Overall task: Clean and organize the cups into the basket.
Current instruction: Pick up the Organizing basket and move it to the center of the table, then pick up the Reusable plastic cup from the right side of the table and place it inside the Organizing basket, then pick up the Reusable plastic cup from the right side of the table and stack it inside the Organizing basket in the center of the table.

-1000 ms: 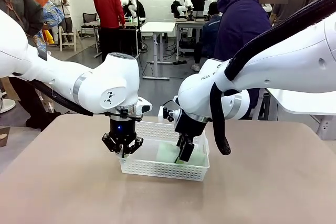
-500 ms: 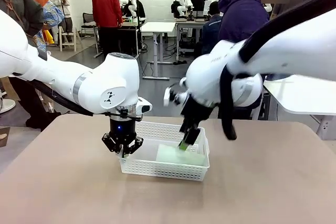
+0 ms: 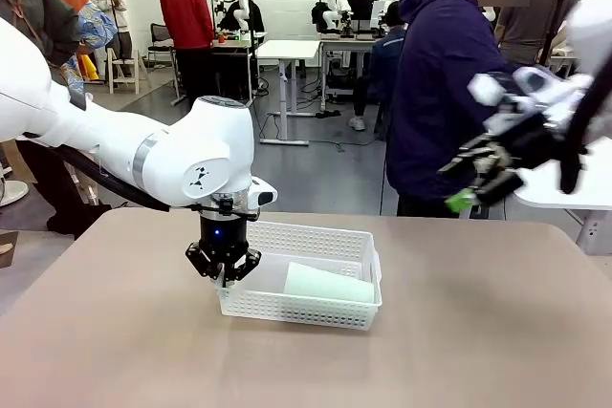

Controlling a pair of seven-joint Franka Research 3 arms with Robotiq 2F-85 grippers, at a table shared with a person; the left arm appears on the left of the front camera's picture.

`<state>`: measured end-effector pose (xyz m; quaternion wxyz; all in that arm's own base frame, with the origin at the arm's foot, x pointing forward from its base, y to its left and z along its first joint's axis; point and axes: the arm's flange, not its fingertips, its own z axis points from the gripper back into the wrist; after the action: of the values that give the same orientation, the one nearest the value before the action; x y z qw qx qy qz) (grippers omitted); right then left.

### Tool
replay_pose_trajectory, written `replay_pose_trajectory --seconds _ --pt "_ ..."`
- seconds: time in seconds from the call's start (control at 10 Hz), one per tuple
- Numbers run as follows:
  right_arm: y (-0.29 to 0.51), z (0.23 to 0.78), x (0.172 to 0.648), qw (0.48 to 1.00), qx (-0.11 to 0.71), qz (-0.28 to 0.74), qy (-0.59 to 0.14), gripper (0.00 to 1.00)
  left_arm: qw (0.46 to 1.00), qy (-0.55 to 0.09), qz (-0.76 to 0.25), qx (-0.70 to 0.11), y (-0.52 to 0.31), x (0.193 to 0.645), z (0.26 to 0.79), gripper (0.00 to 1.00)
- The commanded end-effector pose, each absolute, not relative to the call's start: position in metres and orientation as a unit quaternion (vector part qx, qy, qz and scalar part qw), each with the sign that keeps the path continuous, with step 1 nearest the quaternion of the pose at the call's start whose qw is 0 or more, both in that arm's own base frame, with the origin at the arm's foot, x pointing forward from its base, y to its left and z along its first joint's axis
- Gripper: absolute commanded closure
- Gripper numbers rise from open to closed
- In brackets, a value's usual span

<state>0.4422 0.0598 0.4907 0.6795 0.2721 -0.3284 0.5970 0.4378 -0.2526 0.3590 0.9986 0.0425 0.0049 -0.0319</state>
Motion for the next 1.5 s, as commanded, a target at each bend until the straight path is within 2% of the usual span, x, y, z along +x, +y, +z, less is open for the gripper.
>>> replay_pose_trajectory --seconds 0.0,0.3,0.6,0.8,1.4 --pt "-0.001 0.446 0.455 0.664 0.331 0.568 -0.357 0.0 0.998 0.002 -0.032 0.051 -0.254 0.436 0.357 1.0" --pt "-0.065 0.412 0.44 0.624 0.368 0.563 -0.398 0.0 0.998 0.002 -0.032 0.051 -0.254 0.436 0.357 1.0" --pt "-0.106 0.393 0.418 0.628 0.369 0.533 -0.431 0.0 0.998 0.002 -0.032 0.051 -0.254 0.436 0.357 1.0" --pt "-0.101 0.396 0.422 0.634 0.368 0.546 -0.406 0.0 0.998 0.002 -0.032 0.051 -0.254 0.436 0.357 1.0" --pt "-0.101 0.396 0.422 0.634 0.368 0.546 -0.406 0.0 0.998 0.002 -0.032 0.051 -0.254 0.436 0.357 1.0"
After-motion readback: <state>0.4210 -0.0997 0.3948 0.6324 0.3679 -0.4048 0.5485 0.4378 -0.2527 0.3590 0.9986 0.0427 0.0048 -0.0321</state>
